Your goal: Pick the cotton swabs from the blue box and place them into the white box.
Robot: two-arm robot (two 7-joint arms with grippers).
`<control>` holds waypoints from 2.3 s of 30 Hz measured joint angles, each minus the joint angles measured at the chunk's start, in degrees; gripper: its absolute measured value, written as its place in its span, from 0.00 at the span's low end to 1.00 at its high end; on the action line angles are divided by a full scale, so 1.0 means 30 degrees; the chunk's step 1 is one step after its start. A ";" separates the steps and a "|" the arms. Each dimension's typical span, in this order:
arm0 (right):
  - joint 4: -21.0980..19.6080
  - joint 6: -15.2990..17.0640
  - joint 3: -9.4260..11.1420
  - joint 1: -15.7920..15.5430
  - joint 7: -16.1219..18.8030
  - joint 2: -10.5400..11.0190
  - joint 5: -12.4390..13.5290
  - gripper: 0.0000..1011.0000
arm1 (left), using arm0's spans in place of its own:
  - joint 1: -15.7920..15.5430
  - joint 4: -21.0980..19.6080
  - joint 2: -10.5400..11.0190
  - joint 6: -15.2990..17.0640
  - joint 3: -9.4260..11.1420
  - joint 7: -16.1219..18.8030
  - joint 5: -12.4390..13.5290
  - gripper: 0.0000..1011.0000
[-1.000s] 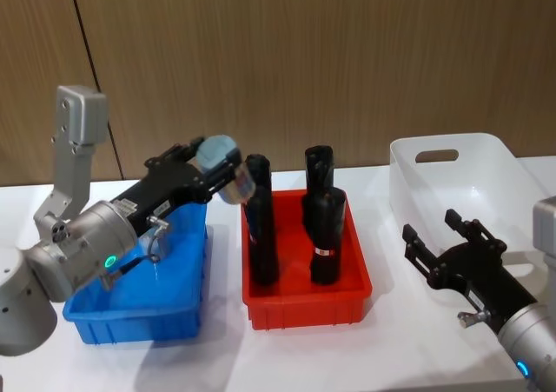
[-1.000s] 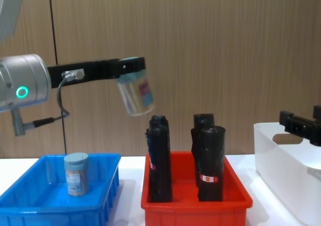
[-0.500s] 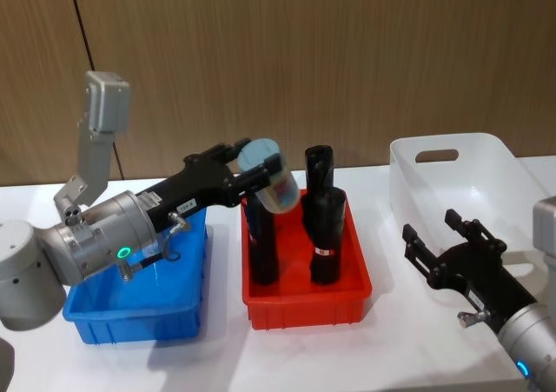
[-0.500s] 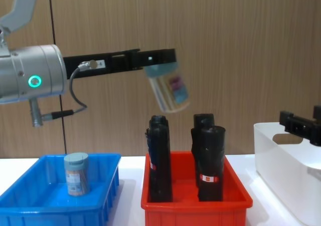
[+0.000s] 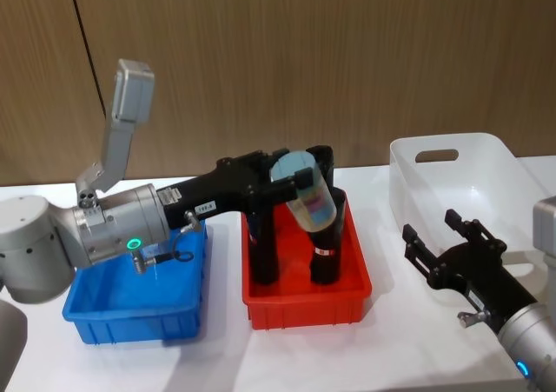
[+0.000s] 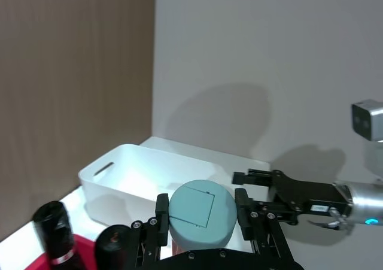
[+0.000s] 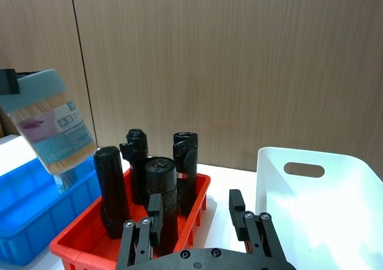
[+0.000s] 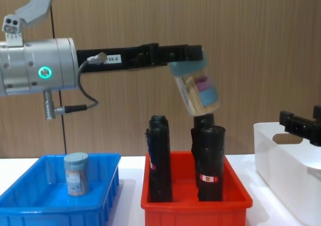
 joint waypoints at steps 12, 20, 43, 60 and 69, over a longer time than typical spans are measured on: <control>0.0000 0.0000 0.0001 0.0001 0.0000 0.0000 0.0000 0.68 | -0.0739 0.0584 -0.0153 0.0673 0.0224 -0.1667 0.0132 0.66; 0.0000 -0.0030 0.0040 -0.0001 0.0189 0.0062 0.0000 0.68 | -0.0986 0.0779 -0.0197 0.0896 0.0296 -0.2219 0.0164 0.66; -0.0508 -0.0051 0.0911 -0.0031 0.5014 0.1971 0.0989 0.68 | -0.1189 0.0935 -0.0238 0.1084 0.0362 -0.2688 0.0195 0.66; -0.0651 0.1530 0.0927 0.1267 0.8402 0.2330 0.1797 0.68 | -0.1220 0.0964 -0.0237 0.1115 0.0367 -0.2752 0.0191 0.66; -0.0472 0.2516 0.0635 0.2386 0.9287 0.1991 0.1483 0.68 | -0.1224 0.0963 -0.0237 0.1115 0.0368 -0.2767 0.0190 0.66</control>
